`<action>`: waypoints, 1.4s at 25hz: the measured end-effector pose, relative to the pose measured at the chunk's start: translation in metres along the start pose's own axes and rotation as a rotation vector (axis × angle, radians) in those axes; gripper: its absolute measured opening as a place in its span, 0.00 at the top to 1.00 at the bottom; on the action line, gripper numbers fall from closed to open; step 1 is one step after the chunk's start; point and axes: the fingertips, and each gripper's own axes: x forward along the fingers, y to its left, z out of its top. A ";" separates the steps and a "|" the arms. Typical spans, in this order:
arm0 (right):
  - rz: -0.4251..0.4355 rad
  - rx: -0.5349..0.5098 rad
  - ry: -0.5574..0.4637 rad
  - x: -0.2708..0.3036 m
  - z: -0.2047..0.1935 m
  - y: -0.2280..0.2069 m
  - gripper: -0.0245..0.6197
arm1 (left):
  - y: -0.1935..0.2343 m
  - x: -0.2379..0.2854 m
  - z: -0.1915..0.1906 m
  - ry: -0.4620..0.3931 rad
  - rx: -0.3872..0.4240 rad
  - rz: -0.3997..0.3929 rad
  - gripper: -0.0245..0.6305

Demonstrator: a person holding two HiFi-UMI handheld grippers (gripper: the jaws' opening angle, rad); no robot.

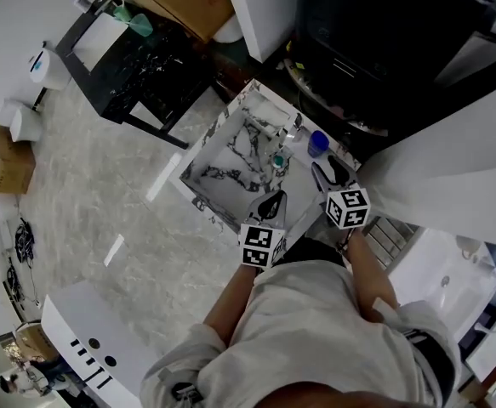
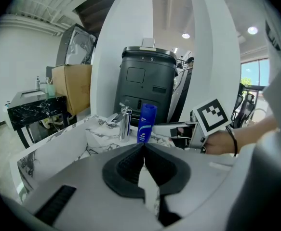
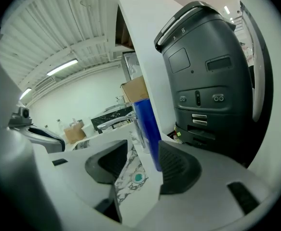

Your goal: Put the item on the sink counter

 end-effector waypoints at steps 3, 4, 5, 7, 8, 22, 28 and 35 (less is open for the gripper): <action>-0.022 0.018 -0.006 -0.007 -0.004 0.014 0.81 | 0.007 -0.016 -0.003 -0.006 -0.010 0.010 0.95; -0.025 0.021 -0.004 -0.008 -0.005 0.020 0.85 | 0.010 -0.021 -0.003 -0.010 -0.014 0.015 0.95; -0.024 0.021 -0.001 -0.009 -0.006 0.025 0.88 | 0.013 -0.025 -0.002 -0.015 -0.018 0.020 0.95; -0.009 0.015 0.007 -0.010 -0.006 0.038 0.92 | 0.019 -0.034 -0.001 -0.029 -0.028 0.032 0.95; 0.005 0.010 0.011 -0.011 -0.006 0.046 0.93 | 0.022 -0.039 -0.001 -0.035 -0.032 0.040 0.95; 0.160 -0.254 -0.017 -0.034 0.003 0.194 0.95 | 0.065 -0.126 -0.016 -0.104 -0.070 0.126 0.95; 0.197 -0.335 -0.058 -0.051 0.006 0.249 0.95 | 0.079 -0.168 -0.023 -0.148 -0.090 0.154 0.95; 0.192 -0.383 -0.076 -0.069 -0.003 0.301 0.95 | 0.092 -0.221 -0.031 -0.206 -0.103 0.180 0.95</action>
